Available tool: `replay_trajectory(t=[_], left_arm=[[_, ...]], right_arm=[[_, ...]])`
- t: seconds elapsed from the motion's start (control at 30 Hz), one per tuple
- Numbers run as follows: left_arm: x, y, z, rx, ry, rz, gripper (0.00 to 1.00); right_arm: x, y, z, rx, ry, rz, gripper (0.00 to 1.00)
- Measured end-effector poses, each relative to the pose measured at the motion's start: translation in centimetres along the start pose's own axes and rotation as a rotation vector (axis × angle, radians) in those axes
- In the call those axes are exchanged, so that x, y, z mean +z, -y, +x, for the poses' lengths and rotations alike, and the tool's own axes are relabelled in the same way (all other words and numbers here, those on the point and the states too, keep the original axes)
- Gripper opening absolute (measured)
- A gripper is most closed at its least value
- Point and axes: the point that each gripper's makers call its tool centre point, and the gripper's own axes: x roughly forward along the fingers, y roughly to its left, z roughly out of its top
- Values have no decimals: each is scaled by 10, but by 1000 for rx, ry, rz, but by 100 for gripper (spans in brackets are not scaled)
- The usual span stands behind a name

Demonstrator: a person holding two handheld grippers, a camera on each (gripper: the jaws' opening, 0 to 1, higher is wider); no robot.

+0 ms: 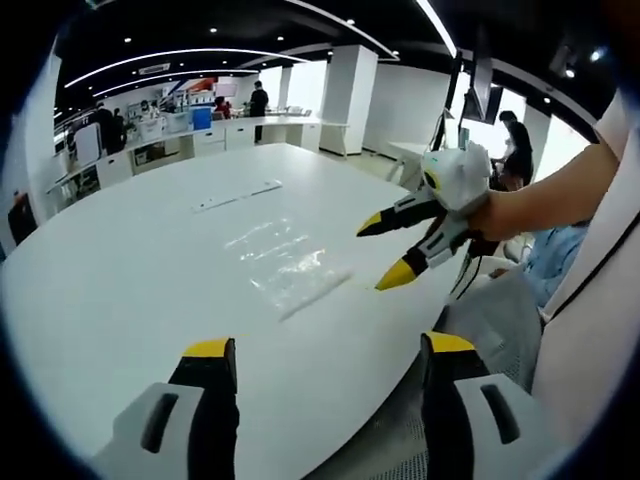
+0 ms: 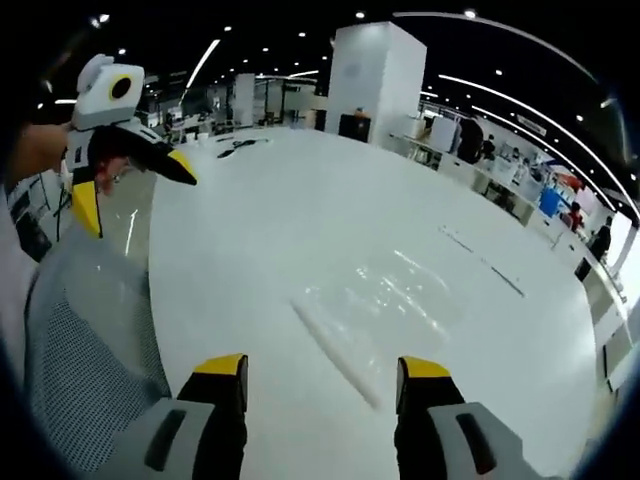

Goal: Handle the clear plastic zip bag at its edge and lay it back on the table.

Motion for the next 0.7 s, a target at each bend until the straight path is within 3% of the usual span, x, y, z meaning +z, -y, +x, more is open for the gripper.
replay_trajectory(t=[0.2, 0.3, 0.53, 0.7], left_arm=[[-4, 3, -1, 24, 3, -9, 77], [-6, 3, -1, 31, 8, -17, 78], [-9, 8, 0, 38, 19, -37, 81], [-11, 10, -1, 40, 26, -61, 82]], right_arm=[[-6, -8, -13, -32, 29, 51, 67], [-9, -12, -18, -41, 56, 135, 70], [-16, -20, -33, -78, 97, 228, 76], [-23, -25, -40, -94, 96, 259, 81]])
